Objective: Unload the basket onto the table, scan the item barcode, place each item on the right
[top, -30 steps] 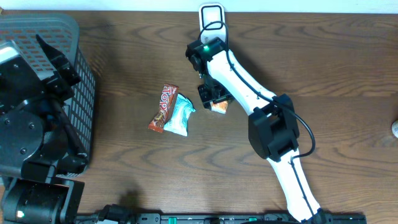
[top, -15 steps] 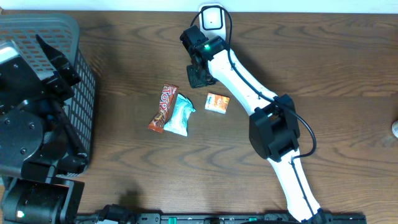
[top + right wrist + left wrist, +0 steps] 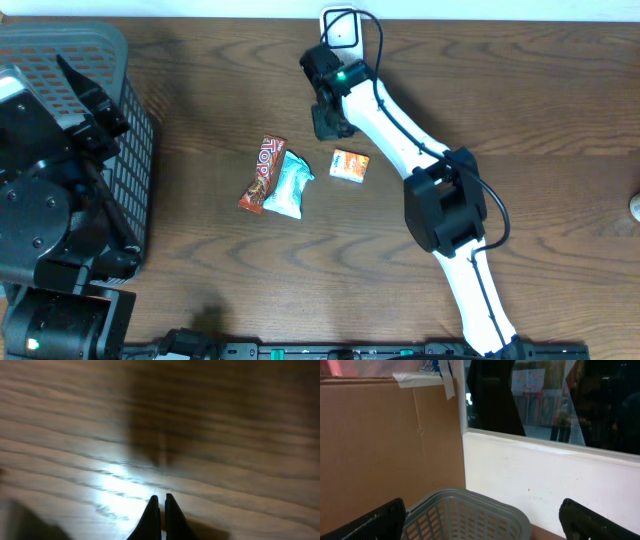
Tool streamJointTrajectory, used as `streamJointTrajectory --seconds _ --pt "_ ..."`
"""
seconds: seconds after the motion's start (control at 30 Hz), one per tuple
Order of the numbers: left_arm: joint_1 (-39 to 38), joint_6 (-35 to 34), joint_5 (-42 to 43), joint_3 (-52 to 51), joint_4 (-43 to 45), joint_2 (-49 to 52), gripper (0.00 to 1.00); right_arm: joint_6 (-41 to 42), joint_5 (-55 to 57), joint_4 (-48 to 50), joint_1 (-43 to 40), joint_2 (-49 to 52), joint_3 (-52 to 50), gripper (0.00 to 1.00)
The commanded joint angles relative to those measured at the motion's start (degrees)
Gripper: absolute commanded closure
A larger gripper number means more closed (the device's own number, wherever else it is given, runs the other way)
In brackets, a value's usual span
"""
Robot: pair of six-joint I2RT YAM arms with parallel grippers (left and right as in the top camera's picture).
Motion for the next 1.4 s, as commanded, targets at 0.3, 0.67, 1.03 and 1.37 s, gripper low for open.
streamJointTrajectory --seconds 0.3,0.67,1.03,1.37 --pt "0.2 -1.0 -0.7 -0.3 0.0 -0.3 0.02 -14.1 -17.1 -4.7 -0.4 -0.5 -4.2 0.99" --pt "0.2 -1.0 -0.7 -0.3 0.0 -0.3 0.02 -26.5 -0.9 -29.7 -0.7 -0.8 -4.2 0.99" --pt "0.2 -1.0 -0.7 -0.3 -0.1 -0.3 0.02 -24.7 -14.8 -27.6 -0.2 -2.4 -4.7 0.99" --pt "0.2 -1.0 -0.7 -0.3 -0.1 -0.3 0.02 -22.2 -9.2 -26.3 0.6 -2.4 -13.3 0.99"
